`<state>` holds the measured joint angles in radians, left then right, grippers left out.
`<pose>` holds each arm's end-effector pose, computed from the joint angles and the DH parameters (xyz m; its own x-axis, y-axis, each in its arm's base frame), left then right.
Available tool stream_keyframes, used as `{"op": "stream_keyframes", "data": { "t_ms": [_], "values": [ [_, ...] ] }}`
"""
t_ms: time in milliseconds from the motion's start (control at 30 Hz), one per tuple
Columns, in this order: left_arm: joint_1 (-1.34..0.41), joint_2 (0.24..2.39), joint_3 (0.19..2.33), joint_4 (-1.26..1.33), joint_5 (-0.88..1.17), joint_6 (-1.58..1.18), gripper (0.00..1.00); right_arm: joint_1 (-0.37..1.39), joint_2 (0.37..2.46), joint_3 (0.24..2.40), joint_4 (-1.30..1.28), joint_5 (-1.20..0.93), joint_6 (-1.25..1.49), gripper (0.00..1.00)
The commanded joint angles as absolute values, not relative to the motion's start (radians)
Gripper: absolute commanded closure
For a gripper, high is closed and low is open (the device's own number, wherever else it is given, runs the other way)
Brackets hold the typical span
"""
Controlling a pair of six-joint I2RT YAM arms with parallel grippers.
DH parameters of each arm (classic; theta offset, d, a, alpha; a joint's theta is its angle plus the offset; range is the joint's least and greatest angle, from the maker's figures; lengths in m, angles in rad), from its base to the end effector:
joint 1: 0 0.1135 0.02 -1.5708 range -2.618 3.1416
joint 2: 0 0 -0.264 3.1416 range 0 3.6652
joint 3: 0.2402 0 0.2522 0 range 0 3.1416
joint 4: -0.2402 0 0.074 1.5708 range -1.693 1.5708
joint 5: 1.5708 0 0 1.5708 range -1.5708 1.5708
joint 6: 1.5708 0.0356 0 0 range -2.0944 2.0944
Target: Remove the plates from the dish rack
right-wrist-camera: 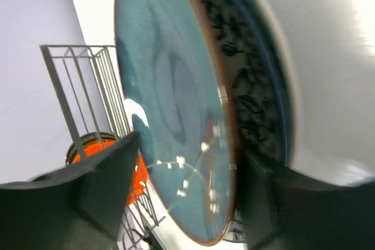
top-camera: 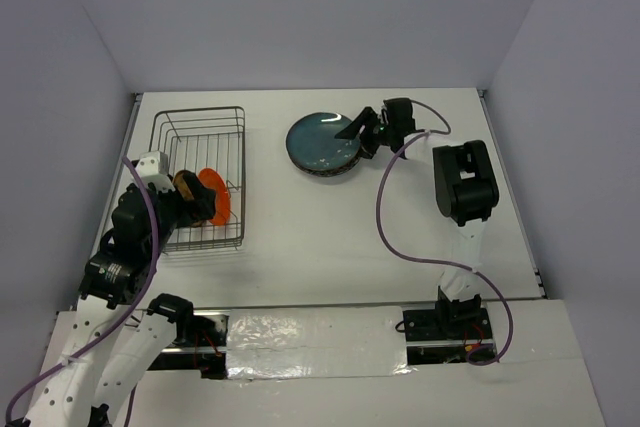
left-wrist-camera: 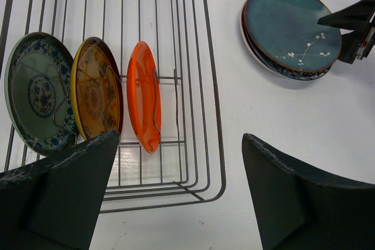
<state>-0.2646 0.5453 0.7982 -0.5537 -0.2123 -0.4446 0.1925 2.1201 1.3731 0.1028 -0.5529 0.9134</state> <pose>0.1181 -0.0242 0.3376 -0.2846 -0.3585 -0.8891 -0.0675 0.9326 -0.3544 0.4496 0.1067 0.1536 -0.8153 0.5274 -0.2389 0.1153 0.5523 0.8257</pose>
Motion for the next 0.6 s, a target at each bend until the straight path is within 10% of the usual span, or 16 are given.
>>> {"op": "stream_keyframes", "data": {
  "t_ms": [0,33,67,567],
  "values": [
    [-0.265,0.535,0.819,-0.509,-0.212,-0.426,0.0,0.216,2.054,1.404,0.022,-0.485,0.833,0.25],
    [-0.265,0.535,0.819,-0.511,-0.216,-0.429,0.0,0.219,2.028,1.405,0.005,-0.442,0.807,0.23],
    [-0.265,0.535,0.819,-0.509,-0.216,-0.43,0.01,0.221,2.017,1.413,-0.029,-0.422,0.798,0.01],
    [-0.265,0.541,0.828,-0.557,-0.331,-0.457,0.01,0.294,1.967,1.554,-0.422,-0.111,0.611,0.0]
  ]
}}
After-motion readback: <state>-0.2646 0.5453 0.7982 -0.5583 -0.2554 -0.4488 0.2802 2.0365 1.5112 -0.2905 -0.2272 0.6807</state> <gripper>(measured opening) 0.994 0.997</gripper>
